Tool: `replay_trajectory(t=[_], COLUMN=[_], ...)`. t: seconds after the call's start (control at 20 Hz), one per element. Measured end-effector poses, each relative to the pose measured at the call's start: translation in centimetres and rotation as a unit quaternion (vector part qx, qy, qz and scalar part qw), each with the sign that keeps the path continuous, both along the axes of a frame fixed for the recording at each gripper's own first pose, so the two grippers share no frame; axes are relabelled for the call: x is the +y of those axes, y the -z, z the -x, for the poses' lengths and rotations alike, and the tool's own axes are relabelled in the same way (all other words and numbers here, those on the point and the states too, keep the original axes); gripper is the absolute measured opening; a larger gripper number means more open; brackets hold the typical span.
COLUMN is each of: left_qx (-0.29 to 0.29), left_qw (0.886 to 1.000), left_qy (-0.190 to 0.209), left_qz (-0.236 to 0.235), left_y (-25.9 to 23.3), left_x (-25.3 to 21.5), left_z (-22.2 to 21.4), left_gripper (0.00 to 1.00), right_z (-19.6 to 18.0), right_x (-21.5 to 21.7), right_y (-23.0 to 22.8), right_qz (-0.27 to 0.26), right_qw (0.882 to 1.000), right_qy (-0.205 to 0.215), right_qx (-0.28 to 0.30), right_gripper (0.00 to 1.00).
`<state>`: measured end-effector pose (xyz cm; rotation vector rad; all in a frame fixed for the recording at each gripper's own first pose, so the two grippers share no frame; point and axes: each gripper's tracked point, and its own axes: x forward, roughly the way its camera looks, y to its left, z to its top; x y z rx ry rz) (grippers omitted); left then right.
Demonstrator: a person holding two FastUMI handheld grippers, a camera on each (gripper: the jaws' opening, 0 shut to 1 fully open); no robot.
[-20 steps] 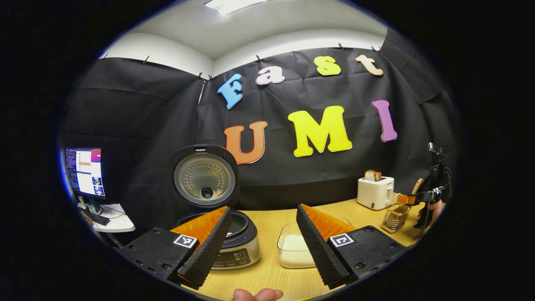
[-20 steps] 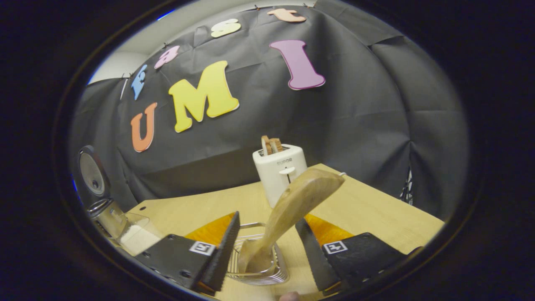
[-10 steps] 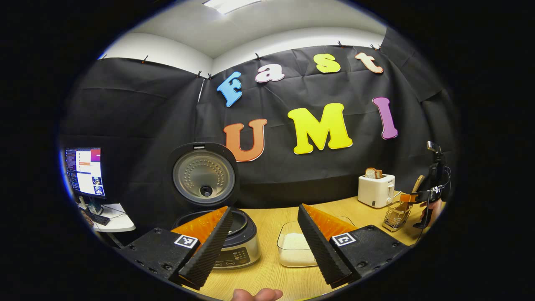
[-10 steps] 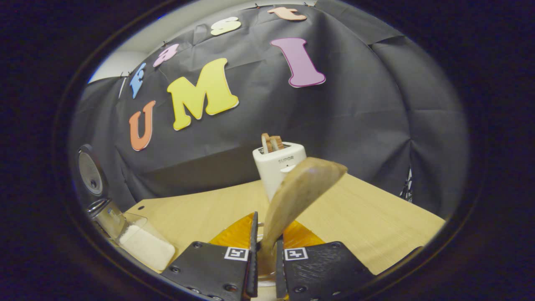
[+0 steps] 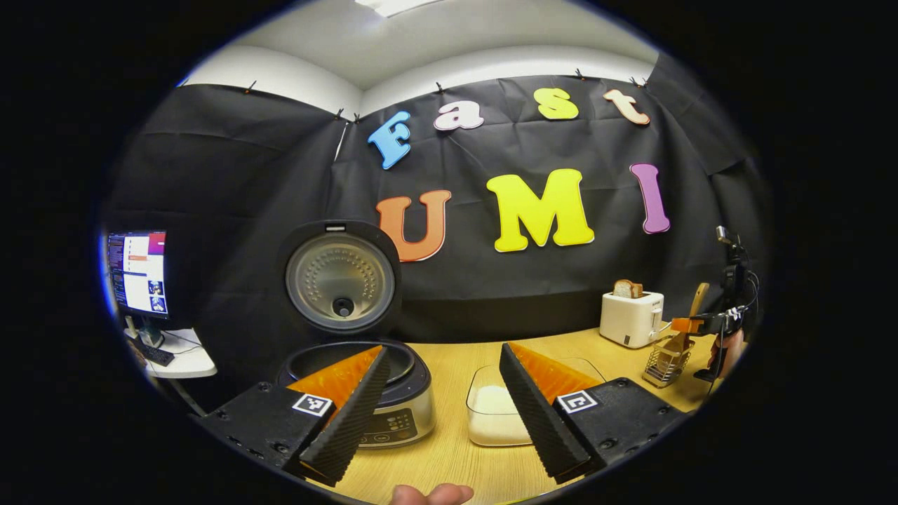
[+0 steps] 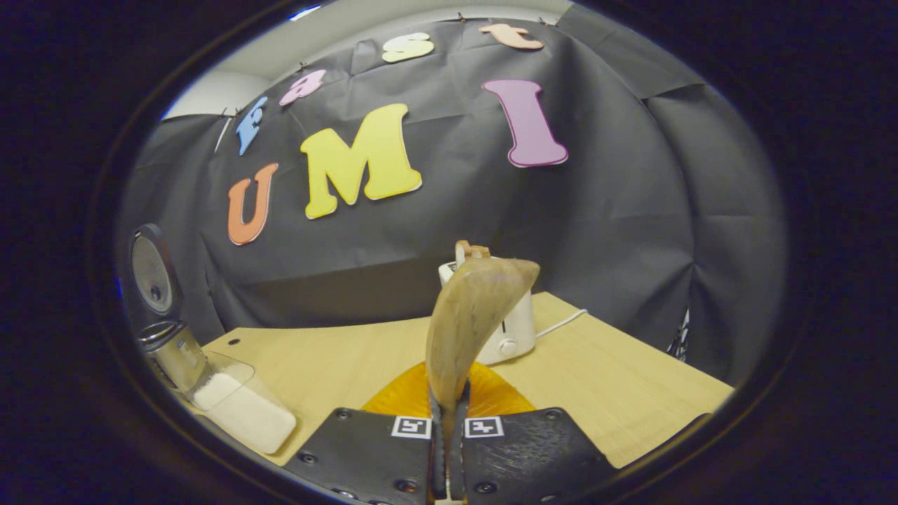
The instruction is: Close the left gripper, press the button to open the rice cooker; take a wooden spoon from the chopstick holder with the right hand, scoop a spoonful of rice and pour it into the rice cooker, then put the wooden spoon back into the chopstick holder.
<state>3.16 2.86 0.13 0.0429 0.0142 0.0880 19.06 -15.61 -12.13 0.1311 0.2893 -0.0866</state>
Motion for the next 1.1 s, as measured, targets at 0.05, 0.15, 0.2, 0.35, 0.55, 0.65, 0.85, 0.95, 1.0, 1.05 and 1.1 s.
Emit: replay_trajectory(t=[0.05, 0.15, 0.2, 0.35, 0.55, 0.65, 0.85, 0.95, 1.0, 1.05, 1.1], left_qx=[0.002, 0.006, 0.007, 0.014, 0.016, 0.012, -0.002, 0.001, 0.000, -0.001, -0.003], left_qw=[1.000, 1.000, 1.000, 0.999, 0.998, 0.998, 0.999, 1.000, 1.000, 1.000, 1.000], left_qy=[0.007, 0.015, 0.022, 0.045, 0.054, 0.055, 0.040, 0.026, 0.018, 0.013, 0.010], left_qz=[0.003, 0.012, 0.015, 0.017, 0.004, 0.004, 0.011, 0.002, -0.005, -0.010, -0.014], left_y=[0.2, 0.7, 0.8, 1.4, 1.4, 1.1, 0.3, 0.4, 0.3, 0.1, 0.1], left_x=[-0.2, -0.3, -0.4, -0.8, -0.1, 0.5, 2.4, 3.8, 4.5, 5.1, 5.4], left_z=[-0.2, -0.7, -0.9, -1.0, -0.5, -0.4, 0.1, 0.2, 0.3, 0.4, 0.6], left_gripper=[1.00, 1.00, 1.00, 1.00, 1.00, 1.00, 1.00, 1.00, 1.00, 1.00, 1.00], right_z=[0.1, 0.2, 0.3, 0.6, 0.8, 1.0, 1.7, 1.8, 1.7, 1.7, 1.7], right_x=[0.2, 0.3, 0.3, 0.6, 2.3, 3.9, 7.6, 9.9, 11.0, 12.0, 13.1], right_y=[-0.3, -1.5, -2.2, -4.2, -7.5, -9.0, -12.0, -13.1, -13.5, -13.8, -14.0], right_qz=[0.006, 0.018, 0.026, 0.051, 0.064, 0.067, 0.068, 0.055, 0.048, 0.042, 0.037], right_qw=[1.000, 1.000, 1.000, 0.998, 0.996, 0.995, 0.993, 0.993, 0.993, 0.992, 0.992], right_qy=[-0.001, 0.004, 0.008, 0.018, 0.021, 0.017, -0.009, -0.027, -0.036, -0.047, -0.057], right_qx=[0.001, -0.007, -0.014, -0.030, -0.058, -0.070, -0.096, -0.104, -0.106, -0.106, -0.105], right_gripper=[0.02, 0.00, 0.02, 0.02, 0.02, 0.02, 0.02, 0.03, 0.02, 0.02, 0.02])
